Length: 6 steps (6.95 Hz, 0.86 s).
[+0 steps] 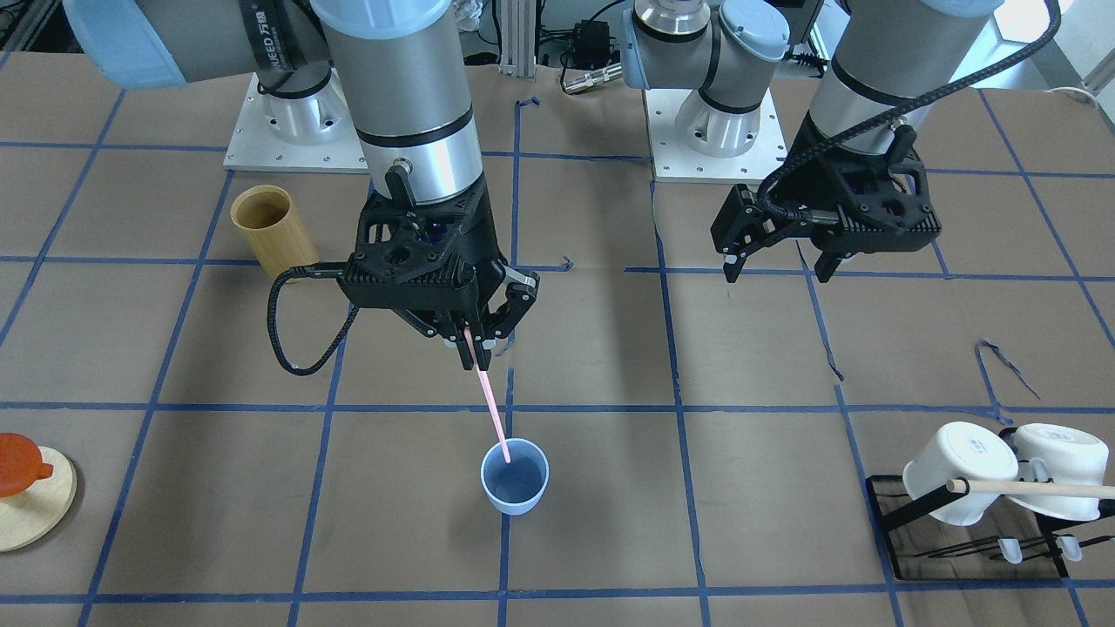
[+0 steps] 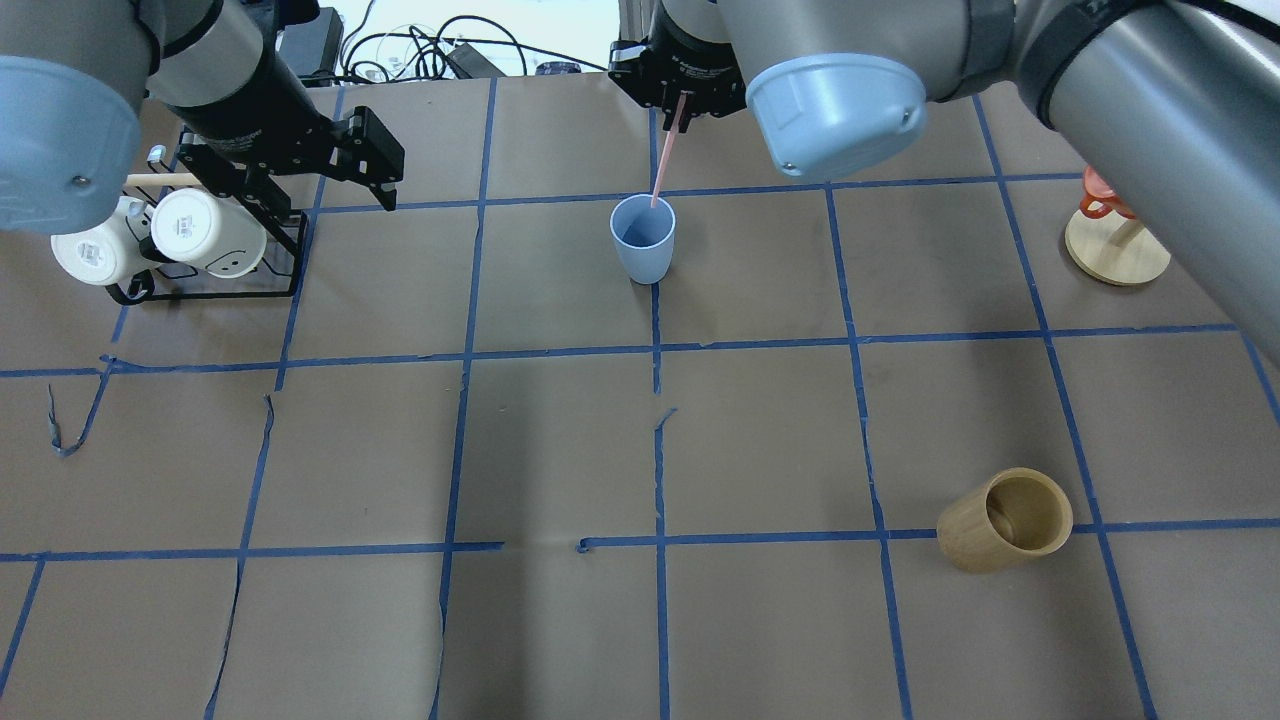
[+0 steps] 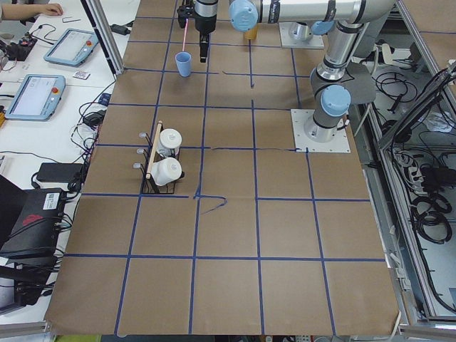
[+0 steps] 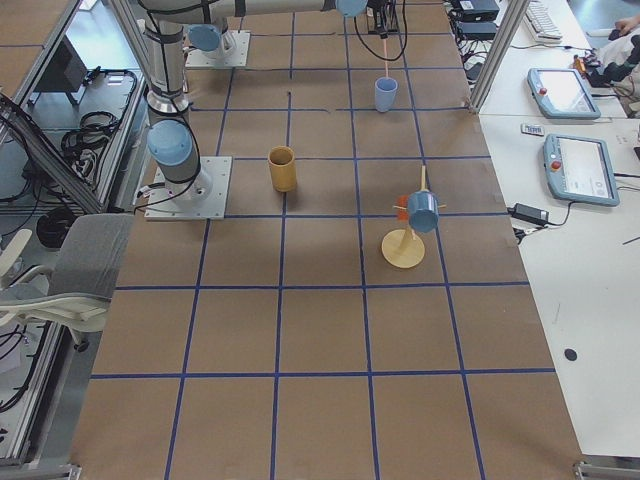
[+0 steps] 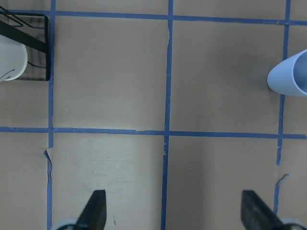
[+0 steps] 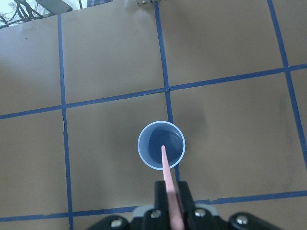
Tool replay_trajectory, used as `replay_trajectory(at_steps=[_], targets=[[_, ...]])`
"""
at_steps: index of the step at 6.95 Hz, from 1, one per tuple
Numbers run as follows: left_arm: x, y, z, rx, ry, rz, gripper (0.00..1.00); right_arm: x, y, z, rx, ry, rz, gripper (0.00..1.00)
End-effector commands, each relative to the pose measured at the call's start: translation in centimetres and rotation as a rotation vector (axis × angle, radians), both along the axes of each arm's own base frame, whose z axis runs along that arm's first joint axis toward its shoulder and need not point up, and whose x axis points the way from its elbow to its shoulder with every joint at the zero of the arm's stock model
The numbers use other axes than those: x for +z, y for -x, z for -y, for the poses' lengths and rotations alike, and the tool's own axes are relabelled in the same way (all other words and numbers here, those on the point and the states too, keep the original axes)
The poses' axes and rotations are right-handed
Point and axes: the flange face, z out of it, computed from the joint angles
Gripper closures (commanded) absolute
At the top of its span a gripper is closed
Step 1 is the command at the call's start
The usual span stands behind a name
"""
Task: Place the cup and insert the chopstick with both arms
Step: 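Move the chopstick over the light-blue cup and lower it in with the right gripper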
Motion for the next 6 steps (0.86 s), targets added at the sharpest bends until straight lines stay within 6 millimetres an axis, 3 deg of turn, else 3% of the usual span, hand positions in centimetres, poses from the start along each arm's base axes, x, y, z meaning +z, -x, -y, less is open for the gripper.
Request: replay_trajectory(at_steps=[1, 6], targets=[[-0.2, -0.1, 0.0, -0.002, -0.005, 0.0, 0.0, -1.2, -0.9, 0.4, -0.037, -0.029, 0.018, 0.98], [-0.6, 0.1, 0.3, -0.005, -0.012, -0.004, 0.0, -3.9, -1.0, 1.4, -0.023, -0.067, -0.006, 0.8]])
